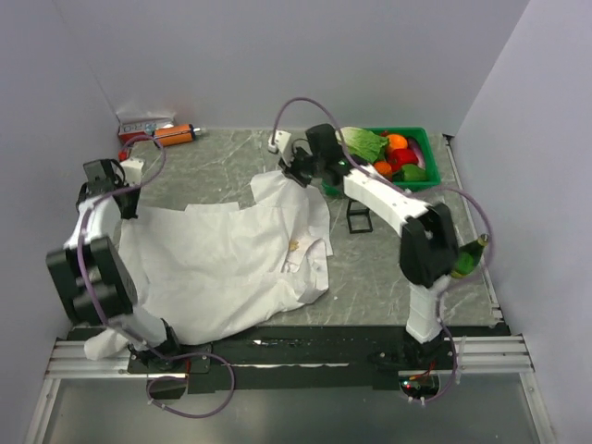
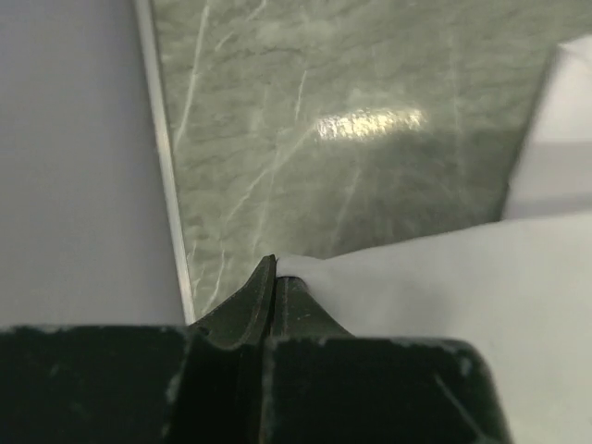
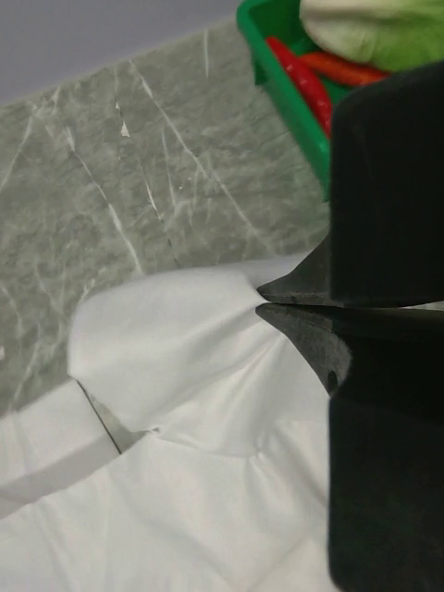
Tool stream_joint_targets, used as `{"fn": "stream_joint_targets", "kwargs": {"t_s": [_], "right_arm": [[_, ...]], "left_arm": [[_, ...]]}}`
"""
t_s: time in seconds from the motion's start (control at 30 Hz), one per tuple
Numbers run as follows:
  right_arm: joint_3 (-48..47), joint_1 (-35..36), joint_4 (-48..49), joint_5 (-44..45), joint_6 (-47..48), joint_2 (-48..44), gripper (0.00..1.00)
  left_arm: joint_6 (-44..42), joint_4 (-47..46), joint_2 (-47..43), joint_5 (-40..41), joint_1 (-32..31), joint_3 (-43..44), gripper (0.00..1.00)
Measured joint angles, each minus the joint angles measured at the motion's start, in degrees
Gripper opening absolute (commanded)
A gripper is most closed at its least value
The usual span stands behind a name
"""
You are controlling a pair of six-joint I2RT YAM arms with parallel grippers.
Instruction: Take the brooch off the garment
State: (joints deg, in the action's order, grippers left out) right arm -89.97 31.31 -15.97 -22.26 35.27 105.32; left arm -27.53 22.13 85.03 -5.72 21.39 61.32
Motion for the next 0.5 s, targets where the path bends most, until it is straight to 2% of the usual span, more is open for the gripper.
{"fn": "stream_joint_targets", "kwargs": {"t_s": [0.13, 0.17, 0.2, 0.27, 0.3, 0.33, 0.4, 0.43, 0.5], "right_arm": [[-14.95, -0.98, -1.49, 1.51, -1.95, 14.8, 0.01], [-18.67, -1.16, -1.79, 2.4, -2.36, 17.88, 0.07], [-22.08, -1.31, -2.58, 3.28, -2.73, 20.55, 0.24], [-28.87, -1.6, -3.85, 5.29, -3.54, 24.96, 0.48], [-31.3, -1.6, -4.46, 6.1, -3.87, 26.29, 0.64], [-33.97, -1.7, -5.2, 6.97, -4.15, 27.56, 0.67], [-36.37, -1.86, -5.84, 8.11, -5.01, 28.15, 0.7], [-36.46, -2.01, -5.9, 8.15, -5.4, 27.69, 0.7], [-33.97, -2.47, -5.03, 8.04, -5.84, 25.42, 0.67]], "left_arm": [[1.6, -0.57, 13.6, 2.56, -0.09, 10.88, 0.01], [1.88, -1.4, 15.17, 3.17, -0.09, 12.85, 0.01], [2.25, -2.14, 16.06, 3.72, -0.09, 14.43, 0.01], [3.15, -3.06, 16.96, 5.35, -0.09, 17.68, 0.01], [3.43, -3.58, 17.46, 6.19, -0.09, 19.19, 0.12], [3.93, -3.78, 18.25, 7.04, -0.11, 21.92, 0.21], [4.74, -3.98, 20.24, 7.93, -0.22, 26.8, 0.34], [5.03, -3.82, 21.11, 8.35, -0.39, 28.89, 0.36], [5.84, -3.69, 22.23, 8.94, -0.81, 31.1, 0.46]]}}
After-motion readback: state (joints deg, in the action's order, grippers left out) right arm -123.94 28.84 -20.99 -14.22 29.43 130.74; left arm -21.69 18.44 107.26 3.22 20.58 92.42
